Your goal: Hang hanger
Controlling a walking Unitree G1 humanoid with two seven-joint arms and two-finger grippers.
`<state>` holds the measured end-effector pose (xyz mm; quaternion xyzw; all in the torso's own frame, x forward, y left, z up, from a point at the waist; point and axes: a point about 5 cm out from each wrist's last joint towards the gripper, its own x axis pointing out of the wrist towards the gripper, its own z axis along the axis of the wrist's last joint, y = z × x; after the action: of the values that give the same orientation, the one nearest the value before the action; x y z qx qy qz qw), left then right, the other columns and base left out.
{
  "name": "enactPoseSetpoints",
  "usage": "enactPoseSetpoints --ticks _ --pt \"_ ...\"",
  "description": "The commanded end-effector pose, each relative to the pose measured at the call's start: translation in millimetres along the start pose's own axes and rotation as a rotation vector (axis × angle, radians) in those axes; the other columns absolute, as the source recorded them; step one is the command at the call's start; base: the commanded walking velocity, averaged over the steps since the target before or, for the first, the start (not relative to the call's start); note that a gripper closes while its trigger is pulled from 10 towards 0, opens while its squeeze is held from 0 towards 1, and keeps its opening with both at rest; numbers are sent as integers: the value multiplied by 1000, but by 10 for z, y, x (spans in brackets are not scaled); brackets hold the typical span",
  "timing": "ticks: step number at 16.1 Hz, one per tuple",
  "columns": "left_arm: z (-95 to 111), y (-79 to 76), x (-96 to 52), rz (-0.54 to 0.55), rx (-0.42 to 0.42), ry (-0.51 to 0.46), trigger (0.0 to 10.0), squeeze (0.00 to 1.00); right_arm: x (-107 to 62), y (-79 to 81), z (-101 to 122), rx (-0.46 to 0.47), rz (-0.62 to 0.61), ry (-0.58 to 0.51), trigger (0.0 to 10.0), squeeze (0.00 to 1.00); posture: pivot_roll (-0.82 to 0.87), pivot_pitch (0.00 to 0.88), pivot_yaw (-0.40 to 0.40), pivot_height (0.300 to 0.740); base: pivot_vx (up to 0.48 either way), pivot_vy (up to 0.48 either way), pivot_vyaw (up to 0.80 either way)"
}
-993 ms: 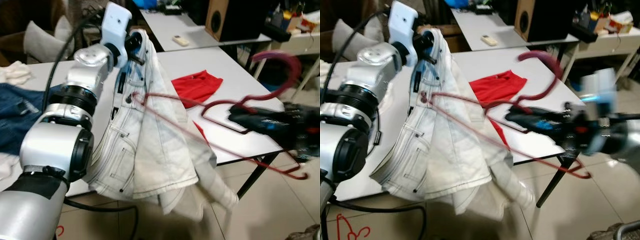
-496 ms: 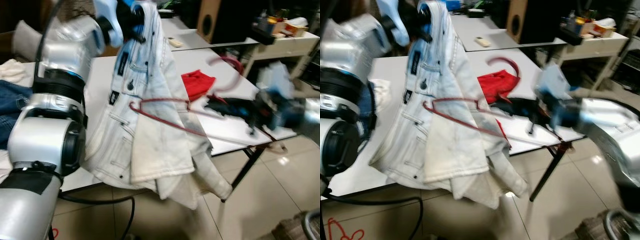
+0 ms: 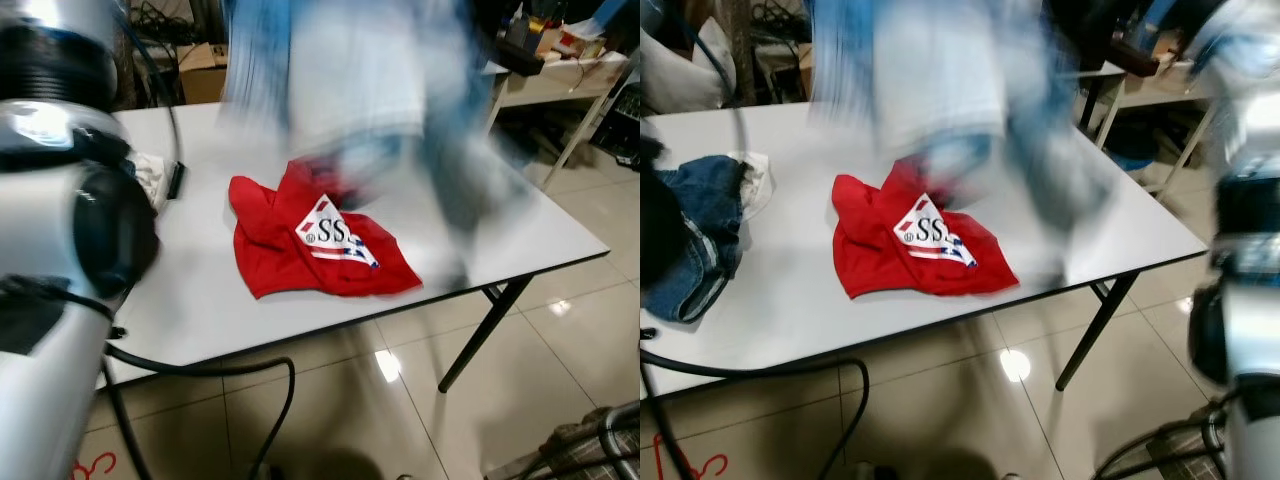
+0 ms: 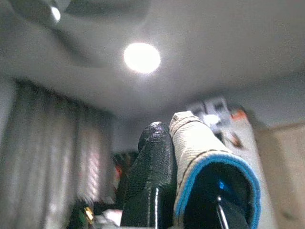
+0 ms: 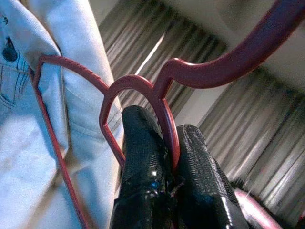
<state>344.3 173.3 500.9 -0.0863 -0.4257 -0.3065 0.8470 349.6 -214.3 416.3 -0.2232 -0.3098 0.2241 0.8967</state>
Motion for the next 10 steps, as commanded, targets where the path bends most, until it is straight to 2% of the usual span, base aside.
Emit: enactPoseSetpoints --ticks 1,3,4,5,7,8,10 --pt "-15 -20 -7 0 6 -13 10000 0 -57 11 -176 27 17 35 10000 0 -144 0 7 740 0 0 0" --pt "-412 -143 -60 -31 -8 111 10000 0 -152 315 -498 54 178 106 10000 0 -145 0 10 740 0 0 0" --pt "-605 -217 -96 -48 -29 165 10000 0 -216 426 -595 77 217 128 10000 0 -145 0 10 740 0 0 0" --pt "-1081 -396 -231 -76 -34 324 10000 0 -380 635 -756 127 286 171 10000 0 -142 0 14 740 0 0 0" --pt "-1874 -663 -667 -128 35 613 10000 0 -712 915 -887 177 391 246 10000 0 -150 0 29 740 0 0 0" --pt "-2104 -727 -873 -138 39 694 10000 0 -858 997 -904 188 430 280 10000 0 -155 0 35 740 0 0 0" --pt "-2415 -780 -1249 -121 62 835 10000 0 -1157 1111 -912 204 487 368 10000 0 -164 0 42 740 0 0 0"
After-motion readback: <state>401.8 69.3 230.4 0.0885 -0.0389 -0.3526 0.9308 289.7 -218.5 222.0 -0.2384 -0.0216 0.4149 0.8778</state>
